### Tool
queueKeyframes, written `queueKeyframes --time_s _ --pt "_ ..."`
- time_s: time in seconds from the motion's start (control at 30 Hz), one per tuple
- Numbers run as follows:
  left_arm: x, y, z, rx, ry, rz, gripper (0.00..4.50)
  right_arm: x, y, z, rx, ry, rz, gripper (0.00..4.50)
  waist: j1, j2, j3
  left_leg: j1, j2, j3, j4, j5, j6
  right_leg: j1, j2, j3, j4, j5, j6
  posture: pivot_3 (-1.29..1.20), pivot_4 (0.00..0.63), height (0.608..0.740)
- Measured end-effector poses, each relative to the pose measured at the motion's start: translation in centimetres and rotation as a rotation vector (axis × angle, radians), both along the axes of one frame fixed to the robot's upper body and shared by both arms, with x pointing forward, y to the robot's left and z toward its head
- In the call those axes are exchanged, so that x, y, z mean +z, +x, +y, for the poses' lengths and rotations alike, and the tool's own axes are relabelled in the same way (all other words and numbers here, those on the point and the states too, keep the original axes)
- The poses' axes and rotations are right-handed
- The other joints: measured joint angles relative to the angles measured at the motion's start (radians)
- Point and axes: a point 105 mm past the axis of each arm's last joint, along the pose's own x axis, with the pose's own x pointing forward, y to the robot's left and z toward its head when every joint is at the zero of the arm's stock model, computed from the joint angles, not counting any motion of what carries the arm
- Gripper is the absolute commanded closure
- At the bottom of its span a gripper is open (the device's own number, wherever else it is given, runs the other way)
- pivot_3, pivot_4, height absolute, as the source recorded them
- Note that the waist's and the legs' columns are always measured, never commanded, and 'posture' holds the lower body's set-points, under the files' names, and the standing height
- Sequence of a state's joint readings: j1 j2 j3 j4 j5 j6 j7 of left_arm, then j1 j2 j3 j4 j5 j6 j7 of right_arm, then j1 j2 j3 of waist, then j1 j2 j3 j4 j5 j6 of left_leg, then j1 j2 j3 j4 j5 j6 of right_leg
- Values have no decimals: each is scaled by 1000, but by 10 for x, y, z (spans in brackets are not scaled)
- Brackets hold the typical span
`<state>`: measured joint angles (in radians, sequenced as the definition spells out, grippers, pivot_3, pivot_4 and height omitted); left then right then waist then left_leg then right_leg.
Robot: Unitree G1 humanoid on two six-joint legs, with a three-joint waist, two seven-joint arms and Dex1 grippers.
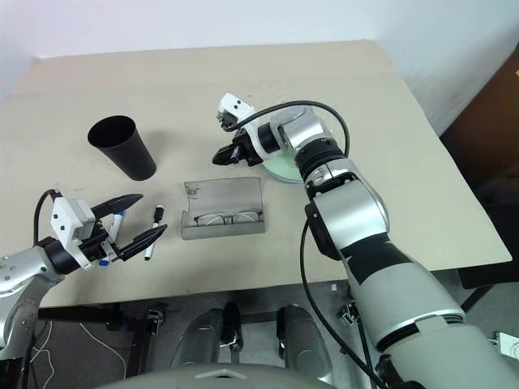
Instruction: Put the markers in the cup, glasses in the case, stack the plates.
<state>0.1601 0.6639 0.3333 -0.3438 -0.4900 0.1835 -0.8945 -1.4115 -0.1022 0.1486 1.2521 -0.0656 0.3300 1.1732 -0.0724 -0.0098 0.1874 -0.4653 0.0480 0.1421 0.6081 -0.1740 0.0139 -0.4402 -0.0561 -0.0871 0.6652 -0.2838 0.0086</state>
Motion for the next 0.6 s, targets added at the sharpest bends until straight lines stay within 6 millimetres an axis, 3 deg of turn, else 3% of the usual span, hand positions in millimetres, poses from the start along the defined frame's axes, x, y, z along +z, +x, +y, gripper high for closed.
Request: queueKeyframes --time_s 0.17,0.23,0.6 --pt "0 0 0 -1 1 0 0 -32 3 -8 -51 -110 -11 4454 1 0 0 -2 0 0 2 0 0 2 0 0 1 0 0 0 150 715" --pt "0 0 0 -1 2 0 0 -36 0 -9 -16 -140 -5 4454 1 0 0 -2 0 0 3 0 0 2 0 0 1 1 1 0 150 715" --pt "1 2 1 14 7 -4 0 -10 -33 -12 254 -113 76 4454 3 0 0 0 1 0 3 0 0 4 0 -1 1 1 2 0 150 715"
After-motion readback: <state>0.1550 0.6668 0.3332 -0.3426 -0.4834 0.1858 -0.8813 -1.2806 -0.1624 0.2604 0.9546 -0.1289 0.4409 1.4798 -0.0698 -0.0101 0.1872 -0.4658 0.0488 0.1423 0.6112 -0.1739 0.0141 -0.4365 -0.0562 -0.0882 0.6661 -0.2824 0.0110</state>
